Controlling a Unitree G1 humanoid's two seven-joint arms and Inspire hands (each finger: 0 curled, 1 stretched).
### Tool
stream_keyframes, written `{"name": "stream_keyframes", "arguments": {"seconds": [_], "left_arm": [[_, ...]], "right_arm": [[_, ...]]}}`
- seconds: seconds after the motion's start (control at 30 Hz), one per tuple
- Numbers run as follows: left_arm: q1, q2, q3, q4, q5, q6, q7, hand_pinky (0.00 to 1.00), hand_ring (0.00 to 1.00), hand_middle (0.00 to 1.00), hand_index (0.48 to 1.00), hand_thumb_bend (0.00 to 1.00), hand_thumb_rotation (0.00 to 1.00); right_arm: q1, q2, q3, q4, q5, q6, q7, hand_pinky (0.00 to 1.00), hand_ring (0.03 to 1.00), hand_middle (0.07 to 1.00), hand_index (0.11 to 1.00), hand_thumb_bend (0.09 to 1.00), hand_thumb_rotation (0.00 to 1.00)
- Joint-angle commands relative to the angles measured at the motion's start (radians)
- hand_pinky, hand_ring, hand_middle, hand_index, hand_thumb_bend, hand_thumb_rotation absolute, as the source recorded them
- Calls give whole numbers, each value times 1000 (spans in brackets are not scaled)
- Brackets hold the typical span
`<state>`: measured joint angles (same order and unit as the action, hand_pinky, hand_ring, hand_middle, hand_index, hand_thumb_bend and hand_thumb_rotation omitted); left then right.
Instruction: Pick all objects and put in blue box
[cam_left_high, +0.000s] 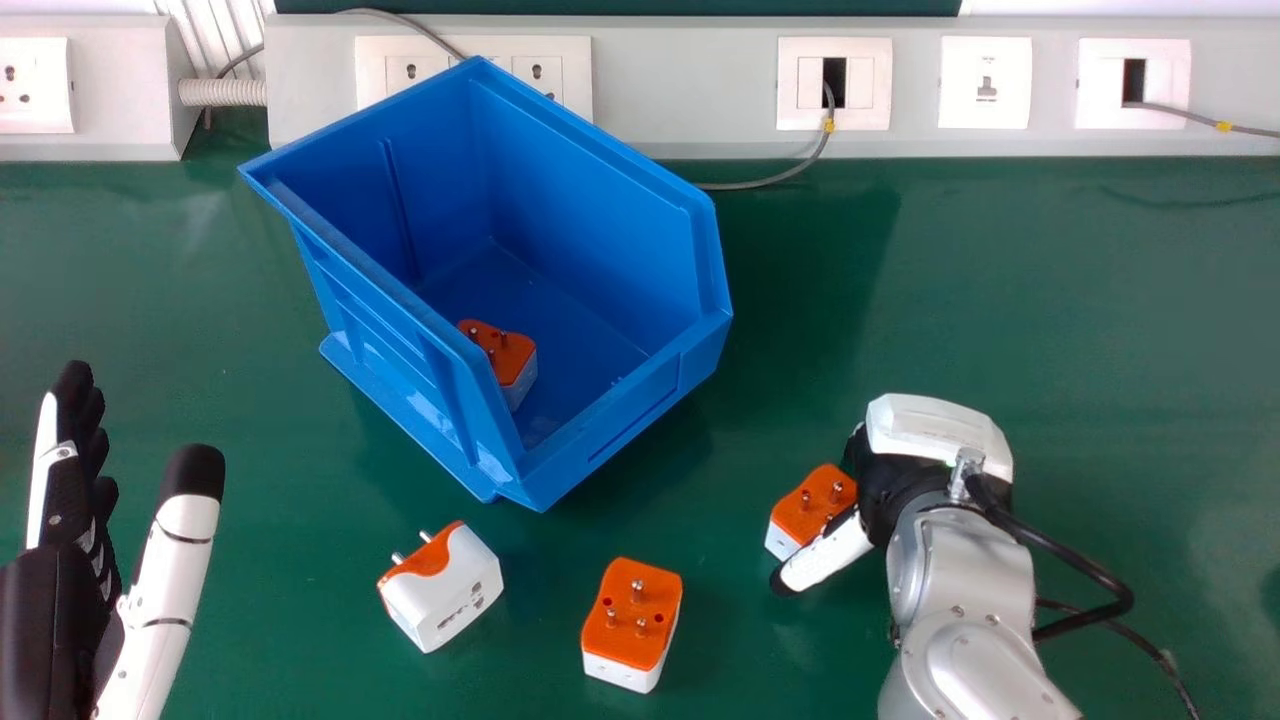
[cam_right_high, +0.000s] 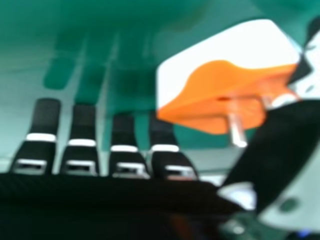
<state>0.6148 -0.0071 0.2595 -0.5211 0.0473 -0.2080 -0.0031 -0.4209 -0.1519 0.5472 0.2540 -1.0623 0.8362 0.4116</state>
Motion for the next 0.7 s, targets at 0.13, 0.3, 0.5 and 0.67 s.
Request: {"name": "stream_keyframes", "arguments": {"seconds": [0.13,0.3,0.5,0.67], "left_arm": [[-3,14,7,-19,0,-15,0,1000,1000,1000,985,645,821],[-3,16,9,-19,-5,-19,0,1000,1000,1000,984,645,821],[-2,15,6,-19,-4,-22,2,1000,1000,1000,981,647,821],[-2,16,7,-20,-6,-19,1,1000,1000,1000,979,648,821]], "right_arm": [[35,58,-2,7,111,-65,-45,540,617,700,671,640,207],[42,62,-2,14,123,-80,-91,358,441,617,606,599,132],[39,53,6,19,124,-86,-95,145,230,518,524,550,43],[35,52,7,25,130,-84,-89,86,169,489,504,535,17]]}}
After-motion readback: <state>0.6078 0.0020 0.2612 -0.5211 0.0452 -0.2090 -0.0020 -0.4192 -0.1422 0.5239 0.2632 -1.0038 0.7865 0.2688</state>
